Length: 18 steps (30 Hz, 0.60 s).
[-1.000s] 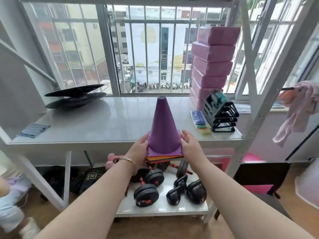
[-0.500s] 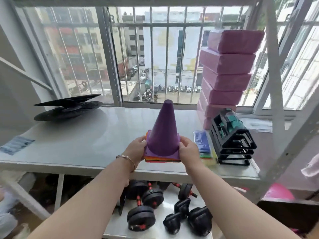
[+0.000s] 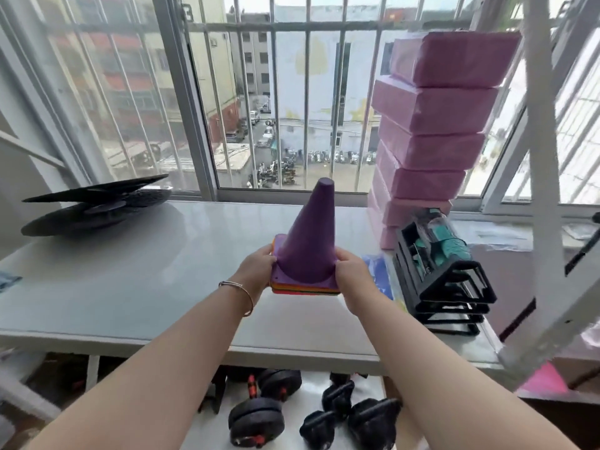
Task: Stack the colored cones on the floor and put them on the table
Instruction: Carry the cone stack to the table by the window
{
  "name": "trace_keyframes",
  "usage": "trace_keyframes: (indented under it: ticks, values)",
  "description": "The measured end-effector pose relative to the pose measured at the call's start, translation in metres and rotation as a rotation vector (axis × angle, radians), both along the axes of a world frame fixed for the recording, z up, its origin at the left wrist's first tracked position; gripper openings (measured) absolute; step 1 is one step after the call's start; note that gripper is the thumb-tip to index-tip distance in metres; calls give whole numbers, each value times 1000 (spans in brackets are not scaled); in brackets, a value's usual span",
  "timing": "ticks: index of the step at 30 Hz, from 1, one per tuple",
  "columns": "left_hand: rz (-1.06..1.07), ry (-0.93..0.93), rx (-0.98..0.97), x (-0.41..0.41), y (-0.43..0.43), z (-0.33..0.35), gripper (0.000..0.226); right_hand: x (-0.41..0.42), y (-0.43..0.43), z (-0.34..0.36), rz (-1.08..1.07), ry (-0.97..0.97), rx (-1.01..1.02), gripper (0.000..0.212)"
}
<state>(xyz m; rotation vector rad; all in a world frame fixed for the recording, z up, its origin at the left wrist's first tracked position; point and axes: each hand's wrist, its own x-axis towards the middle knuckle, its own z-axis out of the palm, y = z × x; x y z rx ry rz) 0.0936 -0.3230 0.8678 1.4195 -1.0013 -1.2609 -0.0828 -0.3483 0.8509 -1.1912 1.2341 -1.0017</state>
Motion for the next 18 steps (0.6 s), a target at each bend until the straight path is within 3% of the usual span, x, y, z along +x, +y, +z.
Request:
trace_keyframes:
  ticks: [5, 10, 15, 18]
  values:
    - [4, -18, 35, 9, -44, -8, 34, 7, -34, -7, -142, 92, -1, 33]
    - [-31, -89, -4, 20, -94, -21, 40, 10, -72, -4, -269, 180, -9, 26]
    - [-55, -141, 11, 31, -132, -26, 45, 21, -103, -7, -253, 266, 19, 15]
    - [-93, -172, 10, 33, -149, -32, 37, 26, -118, -9, -242, 335, 27, 8]
